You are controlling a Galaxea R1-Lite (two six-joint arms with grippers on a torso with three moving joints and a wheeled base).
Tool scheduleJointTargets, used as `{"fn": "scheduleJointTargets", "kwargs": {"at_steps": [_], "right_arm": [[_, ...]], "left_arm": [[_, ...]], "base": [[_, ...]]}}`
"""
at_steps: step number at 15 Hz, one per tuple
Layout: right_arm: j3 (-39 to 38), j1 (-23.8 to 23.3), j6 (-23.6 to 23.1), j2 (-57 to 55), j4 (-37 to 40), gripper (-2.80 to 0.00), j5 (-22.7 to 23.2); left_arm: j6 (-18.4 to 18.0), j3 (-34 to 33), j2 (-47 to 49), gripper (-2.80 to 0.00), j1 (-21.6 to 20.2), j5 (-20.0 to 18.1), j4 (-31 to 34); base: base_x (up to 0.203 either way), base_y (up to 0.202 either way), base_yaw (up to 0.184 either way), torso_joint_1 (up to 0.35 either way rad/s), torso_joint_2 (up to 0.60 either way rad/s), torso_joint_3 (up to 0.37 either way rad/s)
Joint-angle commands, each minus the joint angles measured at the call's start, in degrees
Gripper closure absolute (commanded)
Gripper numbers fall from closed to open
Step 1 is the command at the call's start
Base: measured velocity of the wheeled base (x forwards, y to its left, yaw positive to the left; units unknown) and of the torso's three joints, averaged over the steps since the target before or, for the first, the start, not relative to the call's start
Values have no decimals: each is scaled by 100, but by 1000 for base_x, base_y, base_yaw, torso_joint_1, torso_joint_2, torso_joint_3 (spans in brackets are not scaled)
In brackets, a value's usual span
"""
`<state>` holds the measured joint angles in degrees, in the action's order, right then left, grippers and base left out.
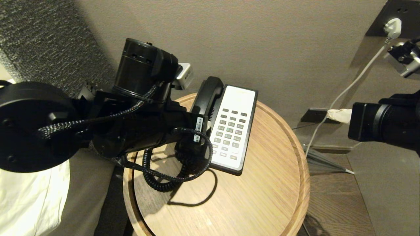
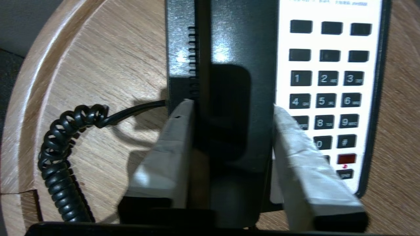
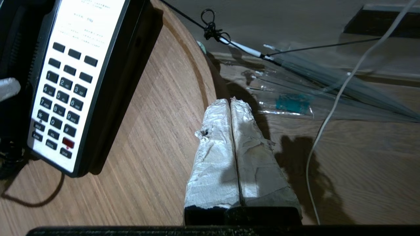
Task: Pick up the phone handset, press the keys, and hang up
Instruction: Put the handset back, then end the call using the dial pad
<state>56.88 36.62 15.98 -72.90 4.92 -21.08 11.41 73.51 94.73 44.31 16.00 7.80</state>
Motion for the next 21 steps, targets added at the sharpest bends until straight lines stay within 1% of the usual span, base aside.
{"fn": "scheduleJointTargets", "kwargs": {"at_steps": [1,6,11,14,15,19,21], "right_arm": [[7,3,10,-5,8,0,-10],[-11,3,8,2,8,0,-10],[-24,12,1,-80,8,0,-19],[1,76,-8,-201,-19,0,-13],[36,207,-8,-314,-45,0,-26],[588,935,95,-893,-57,0,-37],[949,1336,144,-1264,-26,0,-37]], "left_arm": [[19,41,28,-280,-2,26,2],[44,29,-232,-280,-2,44,-42],[84,-91,-1064,-280,33,16,-35],[187,-427,-1829,-280,49,-24,-23],[254,-600,-2139,0,50,-38,8],[433,-1513,-3478,0,30,-96,28],[557,-1697,-3925,0,-40,-104,50]], "base": [[0,0,0,0,0,0],[0,0,0,0,0,0],[0,0,0,0,0,0],[0,0,0,0,0,0],[0,0,0,0,0,0],[0,0,0,0,0,0],[0,0,0,0,0,0]]}}
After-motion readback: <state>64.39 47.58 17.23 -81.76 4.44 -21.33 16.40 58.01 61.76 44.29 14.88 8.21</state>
